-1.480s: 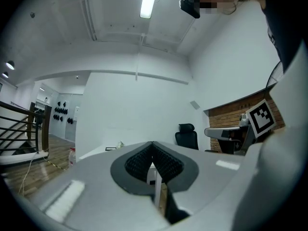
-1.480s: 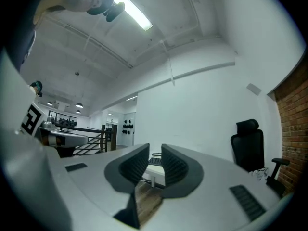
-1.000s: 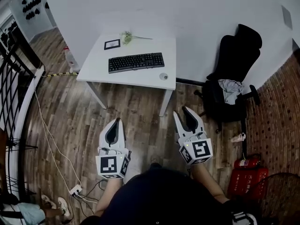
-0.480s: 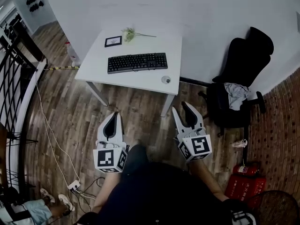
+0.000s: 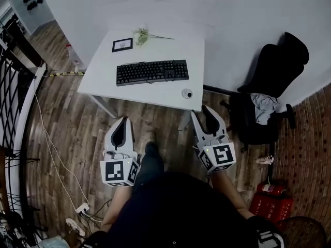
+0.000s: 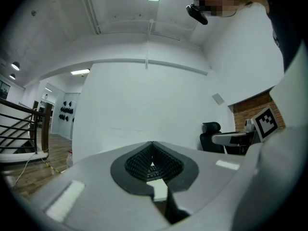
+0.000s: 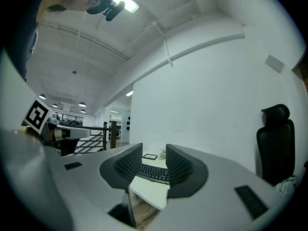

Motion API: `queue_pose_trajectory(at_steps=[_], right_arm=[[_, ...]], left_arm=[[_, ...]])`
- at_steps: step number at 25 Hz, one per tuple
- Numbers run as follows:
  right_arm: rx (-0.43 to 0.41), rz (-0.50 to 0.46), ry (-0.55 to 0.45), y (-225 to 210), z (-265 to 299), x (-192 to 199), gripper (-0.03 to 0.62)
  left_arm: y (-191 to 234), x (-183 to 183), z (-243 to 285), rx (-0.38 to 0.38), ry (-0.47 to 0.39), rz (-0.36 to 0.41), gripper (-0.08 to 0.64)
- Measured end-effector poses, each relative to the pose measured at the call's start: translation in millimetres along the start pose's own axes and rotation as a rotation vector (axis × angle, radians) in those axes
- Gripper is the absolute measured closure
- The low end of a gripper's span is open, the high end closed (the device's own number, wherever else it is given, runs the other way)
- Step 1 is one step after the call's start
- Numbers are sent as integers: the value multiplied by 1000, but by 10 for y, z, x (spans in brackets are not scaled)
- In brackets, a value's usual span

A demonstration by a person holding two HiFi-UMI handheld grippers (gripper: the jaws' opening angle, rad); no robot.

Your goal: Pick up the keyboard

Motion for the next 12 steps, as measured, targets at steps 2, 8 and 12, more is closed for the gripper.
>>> queue_pose_trajectory(at_steps=[2,8,12], right_arm=[[5,-5,3,-61,253,-53,457],[39,-16,19,-262,1082,-203,457],[89,3,73,-477,1550,-172,457]], left_arm=[[146,-57,226,8,-10,2,548],[631,-277,1010,50,-8,31,548],[863,-341,1551,98,18,45,548]])
Point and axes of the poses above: the fingertips, and each gripper's own axes: z forward along the fingers, y to its left, x out of its underside, the point moved 2 cm from there along -z, backward along the fingers, and after that the axes turned 13 degrees about y, right-handed, at the moved point
